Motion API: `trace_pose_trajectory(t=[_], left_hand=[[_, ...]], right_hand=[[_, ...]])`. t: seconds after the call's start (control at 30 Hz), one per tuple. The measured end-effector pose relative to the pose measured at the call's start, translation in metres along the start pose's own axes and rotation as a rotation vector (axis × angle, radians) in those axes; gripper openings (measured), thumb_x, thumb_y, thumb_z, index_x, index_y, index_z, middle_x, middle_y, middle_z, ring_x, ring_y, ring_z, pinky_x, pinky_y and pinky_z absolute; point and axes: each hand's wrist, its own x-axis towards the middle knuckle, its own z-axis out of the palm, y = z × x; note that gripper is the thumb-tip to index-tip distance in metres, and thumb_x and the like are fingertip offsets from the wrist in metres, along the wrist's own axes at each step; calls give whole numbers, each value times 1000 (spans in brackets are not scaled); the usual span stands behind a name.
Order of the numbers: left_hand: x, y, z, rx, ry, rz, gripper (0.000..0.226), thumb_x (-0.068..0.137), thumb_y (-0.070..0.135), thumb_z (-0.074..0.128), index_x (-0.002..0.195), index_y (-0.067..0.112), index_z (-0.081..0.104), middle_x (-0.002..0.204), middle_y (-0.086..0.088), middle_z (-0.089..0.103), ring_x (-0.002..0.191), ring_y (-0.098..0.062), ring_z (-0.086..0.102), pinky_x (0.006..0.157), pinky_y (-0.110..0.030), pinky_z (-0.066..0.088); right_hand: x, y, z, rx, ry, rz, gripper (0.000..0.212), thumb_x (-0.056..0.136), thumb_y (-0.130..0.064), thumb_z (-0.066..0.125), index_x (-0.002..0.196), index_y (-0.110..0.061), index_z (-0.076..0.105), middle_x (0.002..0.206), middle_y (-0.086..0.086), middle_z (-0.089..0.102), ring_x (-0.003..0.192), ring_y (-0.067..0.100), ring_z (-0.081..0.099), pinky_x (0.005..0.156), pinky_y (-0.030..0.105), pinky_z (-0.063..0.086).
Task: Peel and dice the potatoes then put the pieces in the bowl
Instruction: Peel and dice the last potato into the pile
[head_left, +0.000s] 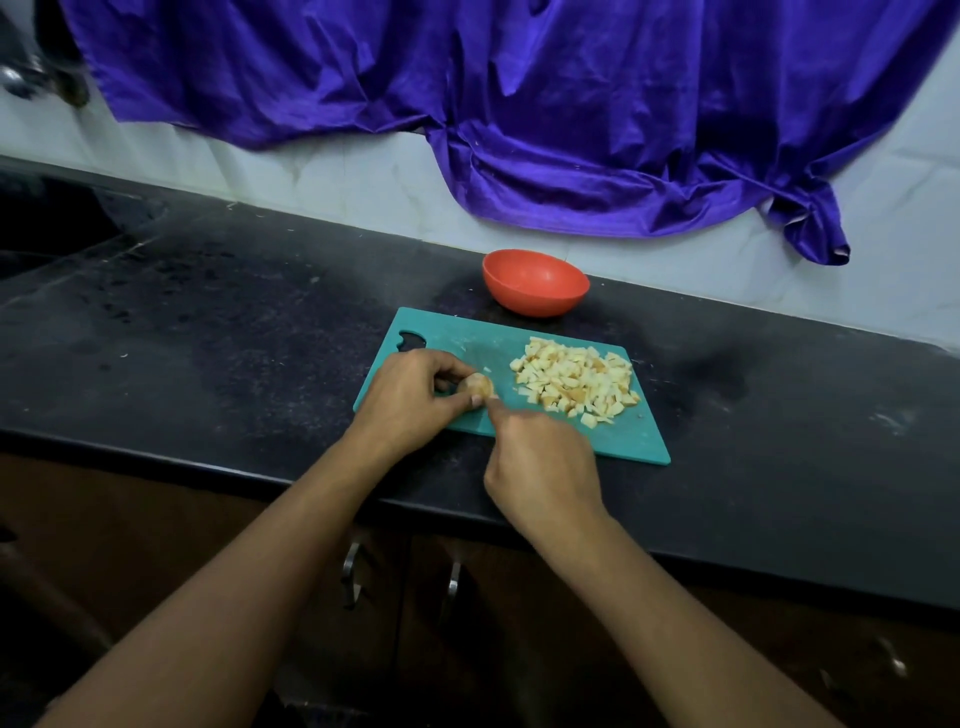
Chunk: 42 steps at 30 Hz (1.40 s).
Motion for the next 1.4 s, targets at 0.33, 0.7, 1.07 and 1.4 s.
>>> trace_pose_trajectory(t=[0.33,0.7,1.07,1.4], left_hand=[[-2,-1,-3,30,30,-20,30,84,41,82,110,27,79,104,15,75,92,1,65,80,-17,49],[-3,-1,-3,-21,73,-34,15,84,32,81,97,25,77,89,19,72,85,5,65,84,-25,56],[-2,-1,-4,11,55,-34,6,86,26,78,91,27,75,84,20,68,82,4,63,76,-17,47],[-1,-6,-2,-28,90,-44,23,77,40,87,95,27,81,87,16,75,80,1,69,80,-29,58]], right_hand=[[16,18,-28,325,-86,168,40,96,-21,60,132,-37,66,130,-3,67,105,19,64,91,43,57],[43,0,-58,212,-119,114,26,94,-34,63,114,-23,75,113,5,71,101,28,63,88,39,54],[58,-21,-52,68,-144,80,11,96,-29,62,93,-19,61,93,3,58,88,25,59,67,34,41],[-3,-7,1,19,-16,29,57,101,-21,50,157,-21,39,110,5,66,99,27,65,75,41,51]])
